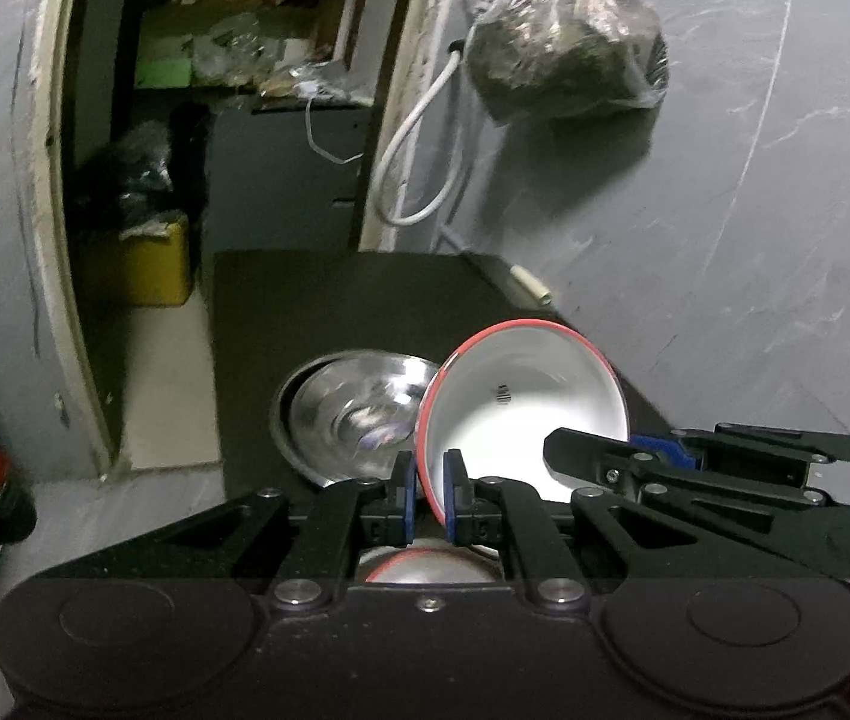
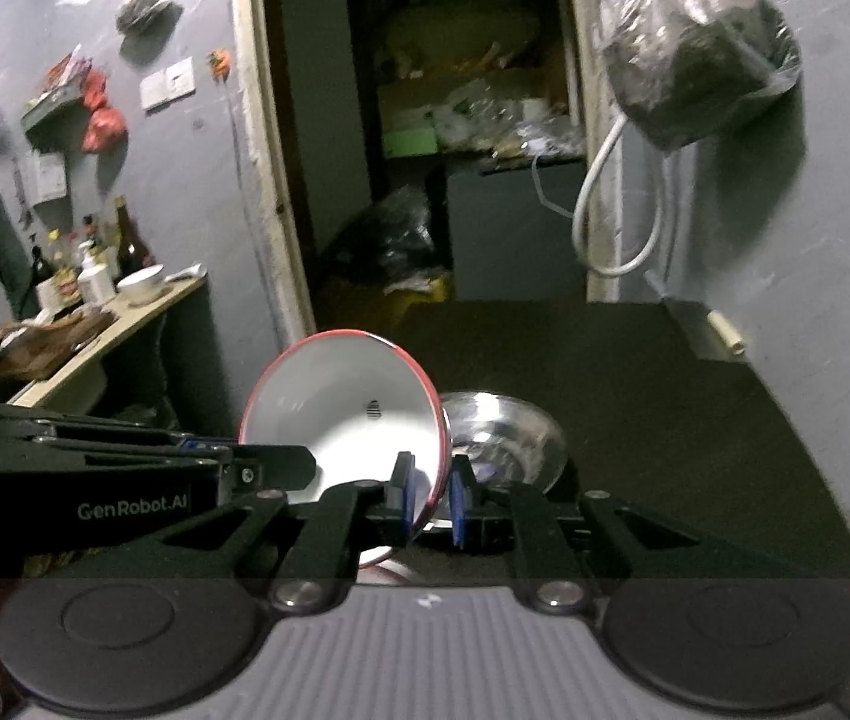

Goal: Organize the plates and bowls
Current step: 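Lift the small white bowl and carry it over the bowl stack, then lower the small white bowl into the red-rimmed bowl with the left gripper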

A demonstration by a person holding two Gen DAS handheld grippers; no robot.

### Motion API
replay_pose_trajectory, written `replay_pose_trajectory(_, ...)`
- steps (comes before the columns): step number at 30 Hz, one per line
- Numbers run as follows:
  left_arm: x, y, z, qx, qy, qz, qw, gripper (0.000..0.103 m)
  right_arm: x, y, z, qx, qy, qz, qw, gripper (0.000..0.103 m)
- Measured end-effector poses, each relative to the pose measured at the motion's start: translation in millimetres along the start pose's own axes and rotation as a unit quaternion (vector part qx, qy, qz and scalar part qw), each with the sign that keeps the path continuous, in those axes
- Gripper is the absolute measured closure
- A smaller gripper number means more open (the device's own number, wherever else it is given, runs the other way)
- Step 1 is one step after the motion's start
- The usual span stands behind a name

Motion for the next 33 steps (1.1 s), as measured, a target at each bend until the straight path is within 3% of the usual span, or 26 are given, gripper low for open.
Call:
replay_pose_trajectory(16, 12.8, 53.9, 8.8, 0.080, -0.012, 0.013, 0.9967, 0.093, 8.3, 40.7, -8.6, 0.103, 0.001, -0.008, 0.995, 0.090)
replay_pose_trajectory(23, 18.3, 66.9, -1.7, 0.108, -0.027, 0.018, 0.9936, 0.094, 15.6, 57.1, -11.6, 0.148, -0.009, 0.013, 0.989, 0.090)
replay_pose_trajectory(33, 19.1, 71.8, -8.9, 0.127, -0.043, 0.012, 0.9909, 0.094, 17.1, 68.4, -18.6, 0.178, -0.014, 0.025, 0.984, 0.090)
Point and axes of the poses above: each gripper's, at about its wrist camera, not at the fingertips, and z roughly against the way its jaws point, x to its left, y to its underside, the point moved 8 cm from there along -z, roughly the way its jaws point, and after that the axes turned 13 degrees about -x, right-handed, at the moved point
